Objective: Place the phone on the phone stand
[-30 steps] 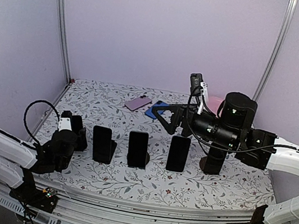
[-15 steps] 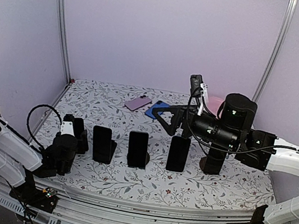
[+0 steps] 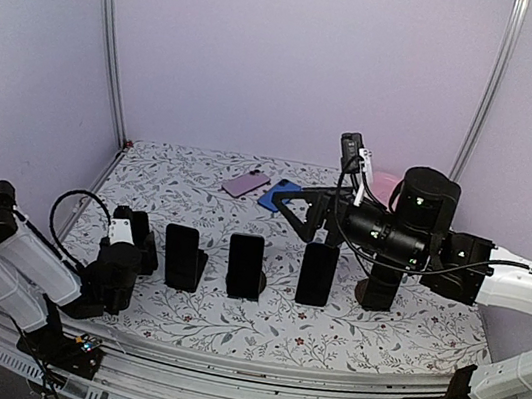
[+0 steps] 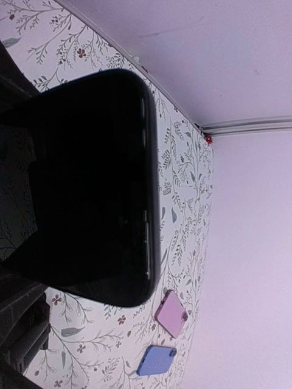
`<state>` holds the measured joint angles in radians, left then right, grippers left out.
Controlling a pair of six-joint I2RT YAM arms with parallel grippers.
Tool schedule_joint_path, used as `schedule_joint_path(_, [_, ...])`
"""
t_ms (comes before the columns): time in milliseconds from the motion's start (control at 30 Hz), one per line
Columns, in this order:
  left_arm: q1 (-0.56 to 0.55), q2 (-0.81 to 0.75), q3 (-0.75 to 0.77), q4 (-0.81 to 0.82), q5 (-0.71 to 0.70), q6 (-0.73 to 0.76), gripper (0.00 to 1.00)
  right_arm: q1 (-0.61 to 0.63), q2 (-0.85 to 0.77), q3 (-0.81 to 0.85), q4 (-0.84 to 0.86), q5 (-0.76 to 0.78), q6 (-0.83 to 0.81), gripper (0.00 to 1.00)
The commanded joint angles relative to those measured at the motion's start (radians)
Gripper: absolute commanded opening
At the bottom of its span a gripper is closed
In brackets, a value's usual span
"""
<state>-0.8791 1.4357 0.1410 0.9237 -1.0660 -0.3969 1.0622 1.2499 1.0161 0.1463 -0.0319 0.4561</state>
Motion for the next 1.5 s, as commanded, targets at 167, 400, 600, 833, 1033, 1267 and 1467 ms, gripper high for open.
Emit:
schedule_joint_path(167, [-0.024,0.029,-0.008,0.114,-0.047,-0.005,0.46,0.007,-0.029,-0.021,0.028,-0.008,0.004,0.99])
schedule_joint_path(400, [-0.024,0.042,-0.011,0.154,-0.023,0.018,0.48,0.007,-0.023,-0.022,0.038,-0.013,0.005,0.99])
schedule_joint_path(600, [-0.024,0.076,-0.009,0.161,-0.032,0.009,0.48,0.007,-0.029,-0.023,0.035,-0.013,0.004,0.99])
schedule_joint_path(833, [-0.024,0.078,-0.015,0.166,-0.031,0.015,0.51,0.007,-0.030,-0.023,0.035,-0.012,0.004,0.99])
schedule_joint_path(1033, [-0.023,0.065,-0.022,0.163,-0.025,0.017,0.60,0.007,-0.026,-0.021,0.036,-0.013,0.004,0.99])
schedule_joint_path(1267, [-0.023,0.051,-0.021,0.144,-0.016,0.019,0.74,0.007,-0.026,-0.018,0.035,-0.014,0.003,0.99])
schedule_joint_path(1467, [-0.025,0.044,-0.019,0.130,-0.006,0.023,0.84,0.006,-0.026,-0.017,0.036,-0.014,0.004,0.99])
